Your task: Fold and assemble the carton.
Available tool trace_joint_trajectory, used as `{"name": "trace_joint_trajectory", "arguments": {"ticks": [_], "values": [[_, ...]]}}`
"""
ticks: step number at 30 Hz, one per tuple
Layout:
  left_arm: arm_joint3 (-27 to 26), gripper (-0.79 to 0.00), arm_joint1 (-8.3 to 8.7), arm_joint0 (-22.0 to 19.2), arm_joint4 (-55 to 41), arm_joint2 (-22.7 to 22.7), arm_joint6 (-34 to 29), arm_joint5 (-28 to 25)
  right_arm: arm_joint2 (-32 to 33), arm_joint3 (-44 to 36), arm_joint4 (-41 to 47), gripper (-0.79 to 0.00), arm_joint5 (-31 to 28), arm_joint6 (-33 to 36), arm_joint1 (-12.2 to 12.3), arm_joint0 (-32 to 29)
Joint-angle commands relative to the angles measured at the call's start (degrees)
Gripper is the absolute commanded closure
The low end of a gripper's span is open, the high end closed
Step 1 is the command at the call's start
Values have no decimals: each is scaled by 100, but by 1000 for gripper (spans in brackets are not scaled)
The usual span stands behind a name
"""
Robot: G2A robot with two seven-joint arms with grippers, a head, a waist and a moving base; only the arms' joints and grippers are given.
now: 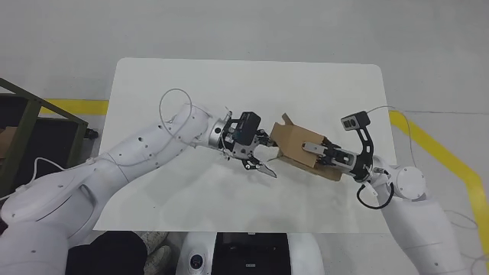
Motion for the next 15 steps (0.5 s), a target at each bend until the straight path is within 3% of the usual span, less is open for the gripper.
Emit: {"name": "trace_joint_trajectory", "arguments": {"ticks": [1,6,9,15], "values": [[23,-650,1,-2,-39,-7,0,0,0,3,0,0,-8,8,1,-6],[47,-573,16,-3,-137,-16,0,0,2,-5,-6,0,-29,26,5,-29],[47,-434,29,-12,-196,0,0,0,1,-15,-17,0,-39,34,7,-43],[74,-369,51,-37,-313,62,0,0,14,-33,-15,0,-56,58,14,-68]]}}
